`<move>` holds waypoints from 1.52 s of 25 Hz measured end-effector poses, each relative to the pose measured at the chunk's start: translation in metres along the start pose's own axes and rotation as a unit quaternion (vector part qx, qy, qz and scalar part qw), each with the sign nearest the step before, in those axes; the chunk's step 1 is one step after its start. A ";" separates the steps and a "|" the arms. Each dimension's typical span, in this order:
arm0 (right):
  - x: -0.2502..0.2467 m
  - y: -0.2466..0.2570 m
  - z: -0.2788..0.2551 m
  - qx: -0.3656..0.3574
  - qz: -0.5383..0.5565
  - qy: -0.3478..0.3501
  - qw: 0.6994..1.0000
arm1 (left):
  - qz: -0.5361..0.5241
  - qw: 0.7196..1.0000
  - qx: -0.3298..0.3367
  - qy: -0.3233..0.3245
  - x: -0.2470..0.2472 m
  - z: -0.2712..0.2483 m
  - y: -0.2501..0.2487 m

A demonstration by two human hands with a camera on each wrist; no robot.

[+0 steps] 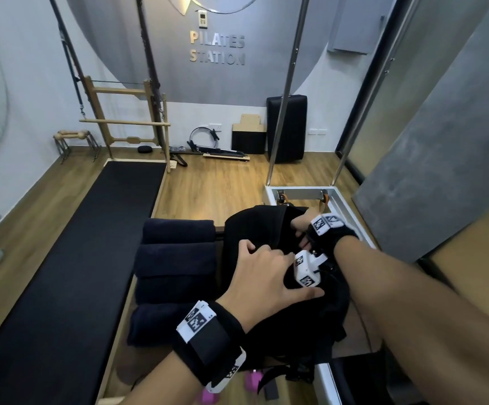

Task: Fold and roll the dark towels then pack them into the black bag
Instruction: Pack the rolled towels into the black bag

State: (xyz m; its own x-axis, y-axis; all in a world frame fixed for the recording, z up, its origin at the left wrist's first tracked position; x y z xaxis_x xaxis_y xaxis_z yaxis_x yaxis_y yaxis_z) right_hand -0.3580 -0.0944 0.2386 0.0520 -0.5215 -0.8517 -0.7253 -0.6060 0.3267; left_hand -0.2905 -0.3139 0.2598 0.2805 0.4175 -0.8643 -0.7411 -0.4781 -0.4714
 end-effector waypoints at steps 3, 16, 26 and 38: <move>-0.026 0.050 -0.022 -0.030 -0.076 -0.071 0.994 | -0.121 0.987 -0.058 -0.090 -0.023 -0.030 0.043; 0.157 0.185 -0.084 -0.332 -0.350 0.025 0.875 | -0.550 0.693 -0.401 -0.238 0.015 -0.117 0.201; 0.115 0.183 -0.122 -0.384 -0.172 0.033 0.907 | -0.760 0.513 -0.304 -0.259 -0.014 -0.077 0.173; -0.012 0.068 -0.128 -0.222 0.253 0.267 0.903 | -0.832 0.524 -0.175 -0.050 -0.020 0.029 0.069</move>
State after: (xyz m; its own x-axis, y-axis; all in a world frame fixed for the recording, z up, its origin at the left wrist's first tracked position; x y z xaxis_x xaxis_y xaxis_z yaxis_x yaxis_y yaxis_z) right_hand -0.3200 -0.2063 0.3231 0.1996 -0.9428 -0.2669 -0.4078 -0.3276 0.8523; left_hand -0.3648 -0.3334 0.2496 0.3135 0.5108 0.8005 0.6412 0.5079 -0.5752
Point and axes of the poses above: each hand's wrist, its own z-axis towards the middle knuckle, its own x-axis out of the palm, y = z × x, the point moved 3 cm from there along z, towards the middle knuckle, and after that the axes turned 12 degrees about -z, right-handed, at the moved point
